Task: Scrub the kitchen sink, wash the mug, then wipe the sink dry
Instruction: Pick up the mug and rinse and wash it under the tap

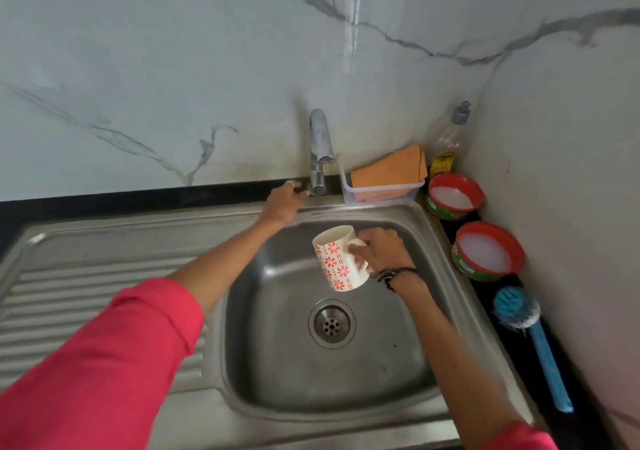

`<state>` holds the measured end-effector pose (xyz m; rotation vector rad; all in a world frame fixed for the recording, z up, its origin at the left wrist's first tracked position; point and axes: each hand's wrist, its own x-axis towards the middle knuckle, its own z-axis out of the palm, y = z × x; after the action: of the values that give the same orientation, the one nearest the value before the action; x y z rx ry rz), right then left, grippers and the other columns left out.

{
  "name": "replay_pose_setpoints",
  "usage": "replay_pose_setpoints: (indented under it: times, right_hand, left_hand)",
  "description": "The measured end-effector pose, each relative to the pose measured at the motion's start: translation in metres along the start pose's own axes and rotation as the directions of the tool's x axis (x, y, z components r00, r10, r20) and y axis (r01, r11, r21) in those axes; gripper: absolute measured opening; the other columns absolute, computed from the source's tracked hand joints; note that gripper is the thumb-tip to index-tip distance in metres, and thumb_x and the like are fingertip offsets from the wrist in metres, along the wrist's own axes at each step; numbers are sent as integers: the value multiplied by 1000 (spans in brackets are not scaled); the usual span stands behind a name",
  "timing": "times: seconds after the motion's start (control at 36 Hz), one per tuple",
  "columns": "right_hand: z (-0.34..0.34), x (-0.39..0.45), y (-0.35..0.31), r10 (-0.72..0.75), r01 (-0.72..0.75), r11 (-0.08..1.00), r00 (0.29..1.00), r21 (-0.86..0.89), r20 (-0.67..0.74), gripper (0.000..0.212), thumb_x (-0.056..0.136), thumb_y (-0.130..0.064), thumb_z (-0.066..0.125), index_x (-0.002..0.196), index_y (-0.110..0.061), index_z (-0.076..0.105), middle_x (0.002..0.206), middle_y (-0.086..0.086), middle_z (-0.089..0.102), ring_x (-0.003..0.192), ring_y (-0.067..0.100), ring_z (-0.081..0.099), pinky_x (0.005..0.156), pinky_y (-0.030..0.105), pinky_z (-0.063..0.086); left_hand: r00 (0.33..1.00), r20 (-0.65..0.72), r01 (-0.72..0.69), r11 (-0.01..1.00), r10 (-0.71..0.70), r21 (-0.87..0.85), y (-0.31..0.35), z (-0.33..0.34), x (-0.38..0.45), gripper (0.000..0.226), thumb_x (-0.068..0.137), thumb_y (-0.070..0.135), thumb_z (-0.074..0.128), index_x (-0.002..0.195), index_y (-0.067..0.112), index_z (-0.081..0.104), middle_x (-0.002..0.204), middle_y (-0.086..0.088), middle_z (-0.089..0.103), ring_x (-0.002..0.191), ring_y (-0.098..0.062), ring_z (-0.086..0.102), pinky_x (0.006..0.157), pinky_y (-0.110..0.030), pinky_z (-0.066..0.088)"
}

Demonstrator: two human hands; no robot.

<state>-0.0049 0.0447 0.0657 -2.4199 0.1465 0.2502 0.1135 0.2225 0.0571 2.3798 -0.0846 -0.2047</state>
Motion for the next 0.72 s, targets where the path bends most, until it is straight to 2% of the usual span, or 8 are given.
replay_pose_setpoints:
  times: [0.14,0.33,0.42,0.47,0.53,0.58,0.64,0.72]
  right_hand:
    - [-1,1,-6,-10,11,1000,997,22,-71,25,87,-28,60,98,-8,68,95,14,71,90,29,67,80,42,55]
    - [-4,3,2,-17,25,998,990,61,-141,25,89,-27,60,98,-5,67,95,10,71,89,25,65,72,25,45]
    - [-3,7,4,-19,34,995,987,90,-160,26,89,-28,60,98,-5,67,95,12,71,91,27,65,76,30,49]
    - [-1,12,4,-15,32,994,985,101,-171,26,88,-30,61,95,-6,67,95,12,71,90,27,65,79,35,52]
    - [1,15,3,-3,27,992,983,127,-184,24,88,-31,61,91,-8,68,92,11,71,88,26,66,80,38,53]
    - [4,20,2,-2,36,986,979,163,-203,23,87,-32,61,88,-10,68,89,10,72,86,25,66,78,40,54]
    - [8,25,2,3,40,980,977,195,-213,24,87,-33,62,89,-10,68,89,10,72,85,25,67,78,41,55]
    - [15,32,3,4,54,967,974,247,-228,24,86,-32,63,94,-10,68,92,11,73,88,28,67,79,44,54]
  left_hand:
    - [1000,-21,15,997,-16,-71,46,9,33,49,88,39,59,118,1,56,116,-12,61,108,-29,59,84,-30,43]
    - [985,-100,111,967,-137,-230,48,10,51,30,81,5,66,105,-10,58,106,-27,63,94,-34,62,88,-48,51]
    - [974,-13,205,910,-225,-361,42,4,52,16,86,0,61,101,-6,60,108,-23,63,81,-24,61,84,-36,54]
    - [959,88,275,811,-270,-516,35,-1,51,8,90,-3,52,91,-3,60,114,-25,61,74,-23,61,82,-37,53]
    - [950,142,309,766,-279,-564,25,-3,52,15,90,-6,49,99,-8,61,116,-28,60,72,-24,60,88,-42,53]
    - [948,146,319,816,-284,-482,21,-5,53,15,87,-5,55,100,-9,62,109,-27,63,70,-24,62,84,-38,56]
    - [957,153,286,902,-248,-323,27,-10,53,3,83,-1,63,81,0,64,102,-21,67,69,-22,63,77,-32,57]
    - [958,178,232,972,-223,-31,38,-15,60,8,80,6,69,86,3,64,92,-10,66,81,-21,63,86,-35,54]
